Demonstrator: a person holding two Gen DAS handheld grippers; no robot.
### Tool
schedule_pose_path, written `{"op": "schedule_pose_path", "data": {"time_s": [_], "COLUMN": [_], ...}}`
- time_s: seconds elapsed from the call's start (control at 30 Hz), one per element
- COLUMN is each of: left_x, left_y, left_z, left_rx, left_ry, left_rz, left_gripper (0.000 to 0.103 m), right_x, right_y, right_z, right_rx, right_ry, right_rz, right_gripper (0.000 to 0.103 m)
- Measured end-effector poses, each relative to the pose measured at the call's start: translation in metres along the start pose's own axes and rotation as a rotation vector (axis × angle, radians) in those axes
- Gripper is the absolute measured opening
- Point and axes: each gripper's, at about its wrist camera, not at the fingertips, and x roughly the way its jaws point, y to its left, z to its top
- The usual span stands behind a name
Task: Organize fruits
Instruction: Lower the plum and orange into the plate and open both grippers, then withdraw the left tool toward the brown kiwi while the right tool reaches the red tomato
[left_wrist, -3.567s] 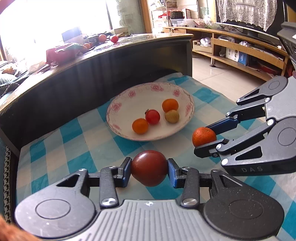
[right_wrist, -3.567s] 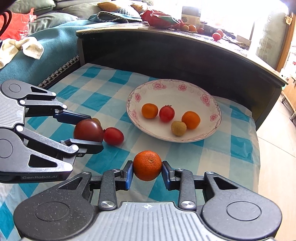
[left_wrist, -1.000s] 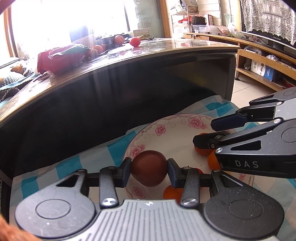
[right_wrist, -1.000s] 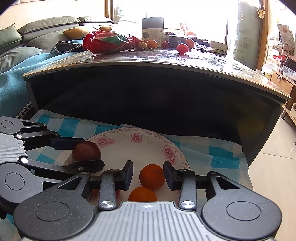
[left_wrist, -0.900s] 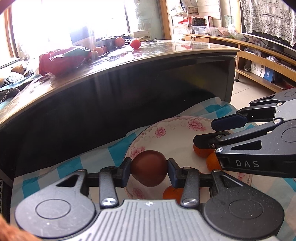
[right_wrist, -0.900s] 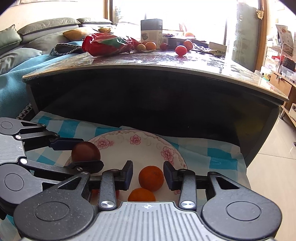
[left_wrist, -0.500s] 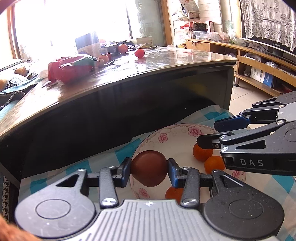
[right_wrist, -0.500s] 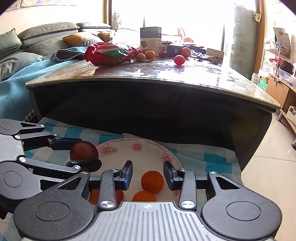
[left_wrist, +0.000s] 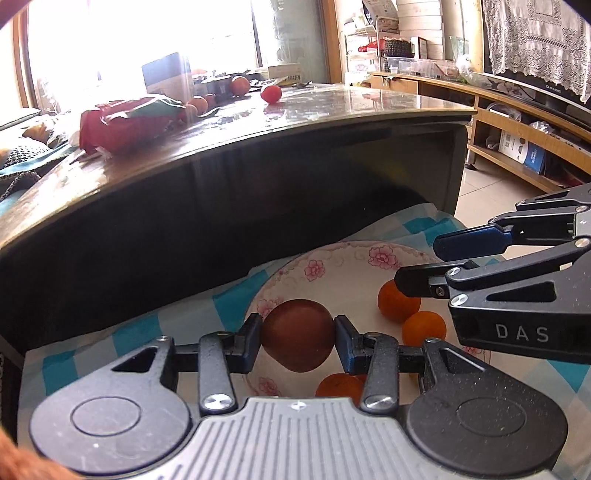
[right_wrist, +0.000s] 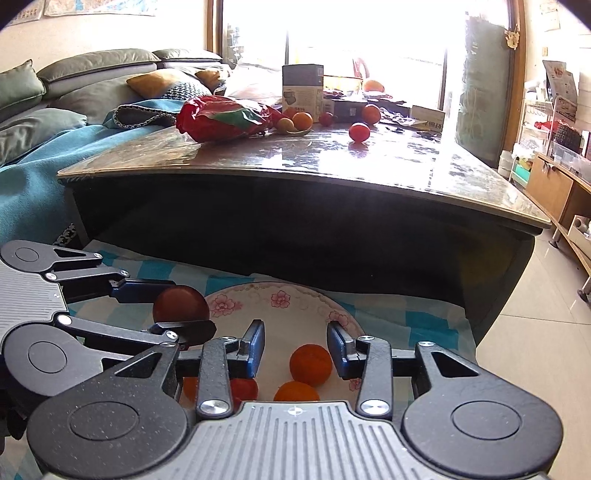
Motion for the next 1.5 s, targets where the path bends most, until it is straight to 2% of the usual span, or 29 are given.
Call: {"op": "schedule_pose_path", "data": {"time_s": [0.27,0.3,0.57,1.03,1.5], "left_x": [0.018,0.018,0.012,-0.046,-0.098], "left_y": [-0.005,-0.005,-0.002,0.012,0.017], "left_z": [-0.008,-0.008,-0.006,-0.023,-0.053], "left_rx": [-0.005,-0.004,-0.01,0.005,-0.007], "left_ry": [0.048,0.044,0.026,0.026,0.055], "left_rz": [0.006,0.01,0.023,0.045,0.051], "left_gripper": [0.053,0.056,0.06,0.06,0.06], "right_x": [0.016,0.017,0.022,-0.005,-0.042], "right_y": [-0.006,-0.007,-0.01,0.019,0.062], "right_z": [-0.011,-0.012,-0.015,-0.01,-0.03], "right_rx": [-0.001,0.001,0.009,-0.034,-0.031], "right_ry": [0.047,0.052,0.069,0.067,0.104], "right_rz": [-0.023,-0.023,-0.028,-0.003,0.046], "right_gripper": [0.033,0.033,0.034,0.034,0.034]}}
